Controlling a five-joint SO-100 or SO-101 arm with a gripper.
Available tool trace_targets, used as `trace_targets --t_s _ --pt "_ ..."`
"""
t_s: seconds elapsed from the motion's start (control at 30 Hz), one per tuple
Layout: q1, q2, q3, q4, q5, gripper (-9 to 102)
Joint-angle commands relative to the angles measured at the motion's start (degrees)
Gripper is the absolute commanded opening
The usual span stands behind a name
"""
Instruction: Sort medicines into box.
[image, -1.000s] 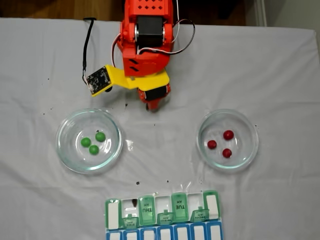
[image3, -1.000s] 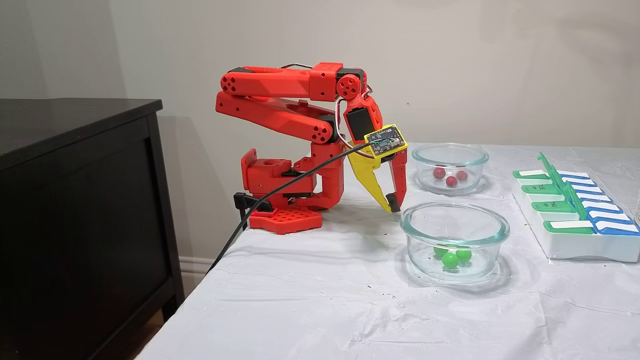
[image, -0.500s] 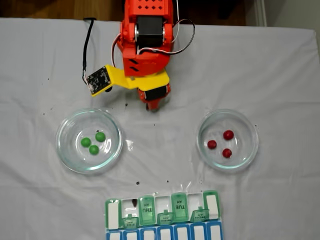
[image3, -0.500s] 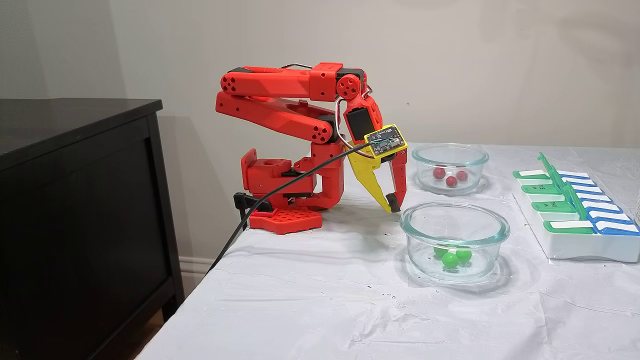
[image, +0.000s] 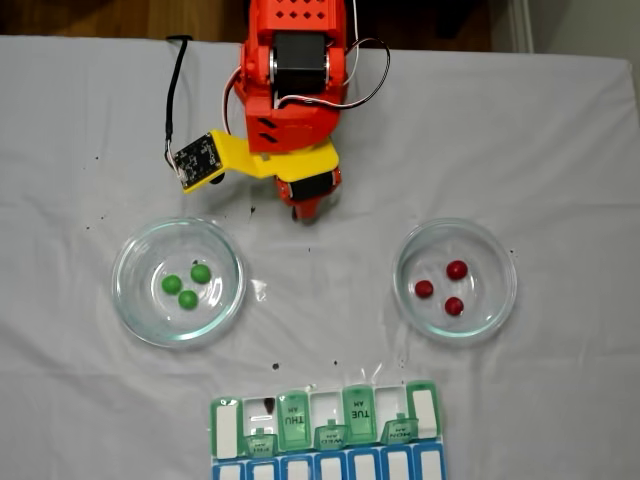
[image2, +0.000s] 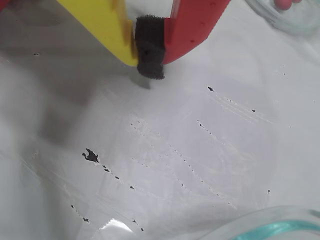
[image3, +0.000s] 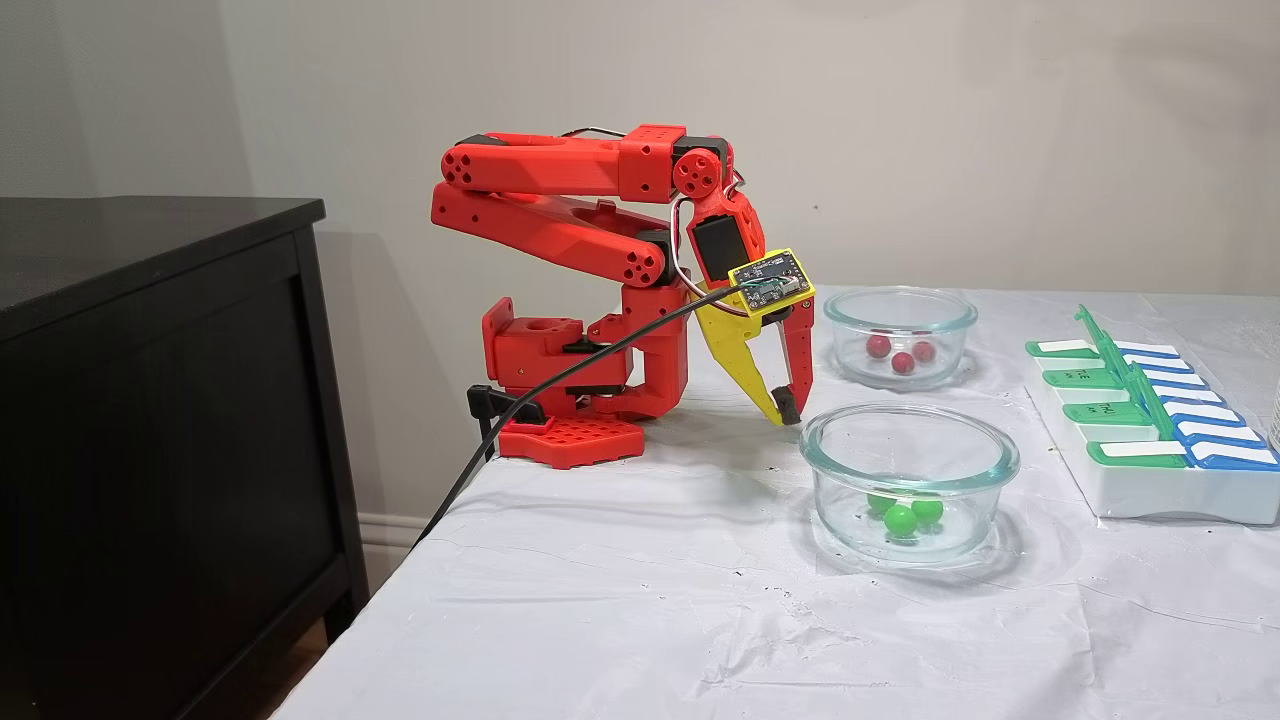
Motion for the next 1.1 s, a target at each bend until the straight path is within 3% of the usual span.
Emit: trace_targets --t_s 0.0,0.7,0.97,1.07 --pt "0.53 1.05 -0.97 -0.44 0.44 0" --pt "0.35 1.05 -0.97 -0.35 -0.18 0" --pt "-3.78 0.97 -0.97 -0.18 -4.92 3" --pt "-9.40 0.97 -0.70 -2.20 -6.68 0"
